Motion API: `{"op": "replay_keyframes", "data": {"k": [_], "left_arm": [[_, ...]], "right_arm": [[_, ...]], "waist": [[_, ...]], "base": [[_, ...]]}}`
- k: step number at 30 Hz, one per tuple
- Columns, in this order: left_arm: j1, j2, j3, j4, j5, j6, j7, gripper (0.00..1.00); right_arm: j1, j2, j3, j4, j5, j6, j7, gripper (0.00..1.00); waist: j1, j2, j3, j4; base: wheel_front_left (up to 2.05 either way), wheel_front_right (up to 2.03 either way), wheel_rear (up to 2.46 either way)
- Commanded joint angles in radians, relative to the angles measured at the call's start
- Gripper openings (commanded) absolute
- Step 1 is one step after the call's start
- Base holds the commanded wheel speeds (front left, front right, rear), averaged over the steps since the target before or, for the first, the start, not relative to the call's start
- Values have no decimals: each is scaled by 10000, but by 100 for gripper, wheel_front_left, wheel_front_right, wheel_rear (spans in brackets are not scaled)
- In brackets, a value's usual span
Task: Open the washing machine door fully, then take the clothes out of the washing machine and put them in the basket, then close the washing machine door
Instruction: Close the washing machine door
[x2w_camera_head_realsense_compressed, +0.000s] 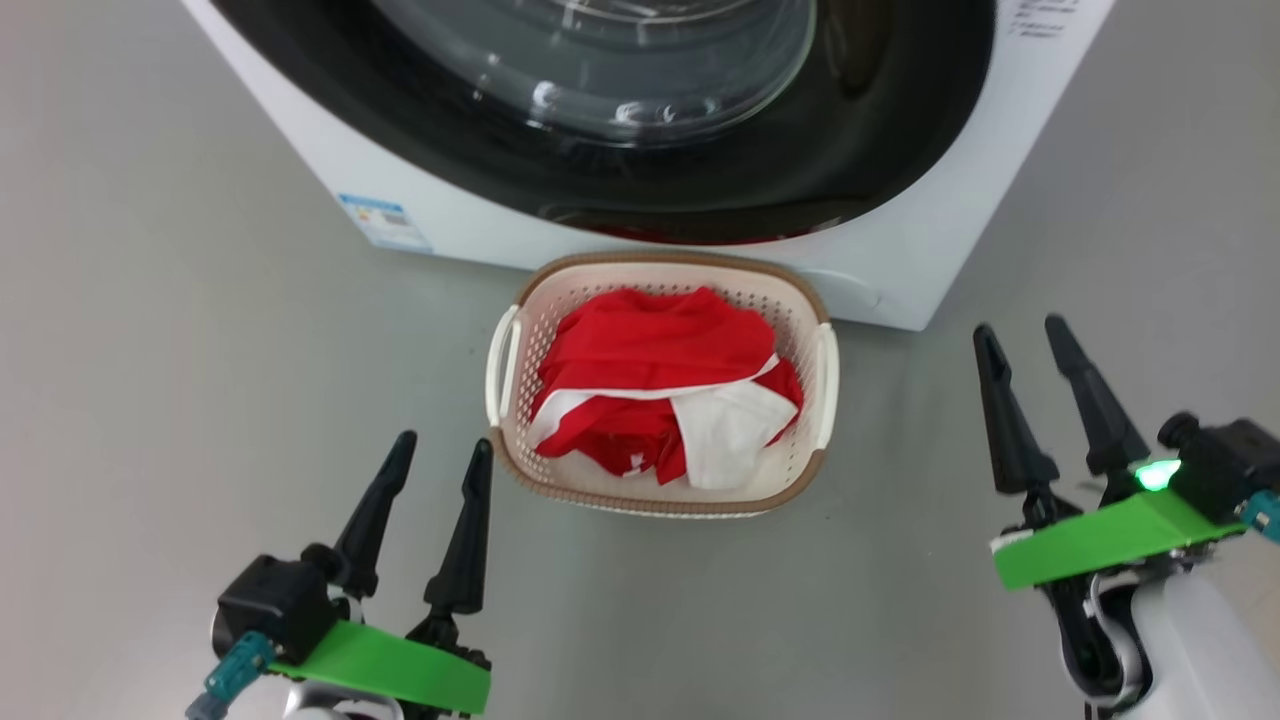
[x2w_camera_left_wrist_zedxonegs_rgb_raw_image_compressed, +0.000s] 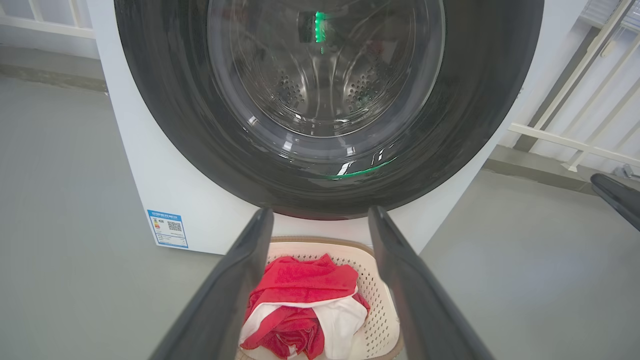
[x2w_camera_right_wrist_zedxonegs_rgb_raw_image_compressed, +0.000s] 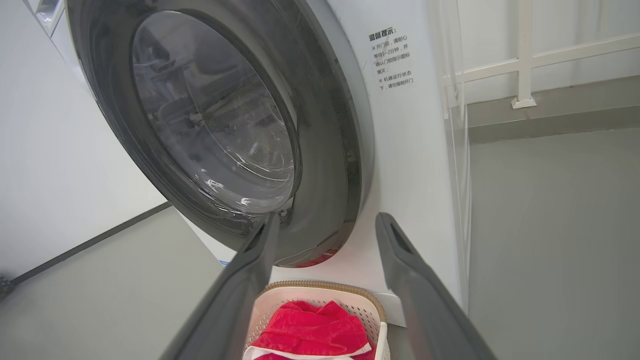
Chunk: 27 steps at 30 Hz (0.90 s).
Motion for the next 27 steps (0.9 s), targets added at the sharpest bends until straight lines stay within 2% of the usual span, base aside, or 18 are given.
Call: {"op": "replay_keyframes", "data": {"k": [1, 27], "left_arm": [[141, 179, 398, -189, 142, 6, -122, 100], [1869, 403, 1154, -202, 578, 6, -122, 100]], "right_arm": [[237, 90, 137, -232, 143, -9, -51, 100], [2866, 252, 50, -95, 179, -9, -51, 100]], "waist": [[0, 0, -380, -346], [0, 0, -2046, -1670]], "base": [[0, 0, 0], [0, 0, 0]]}}
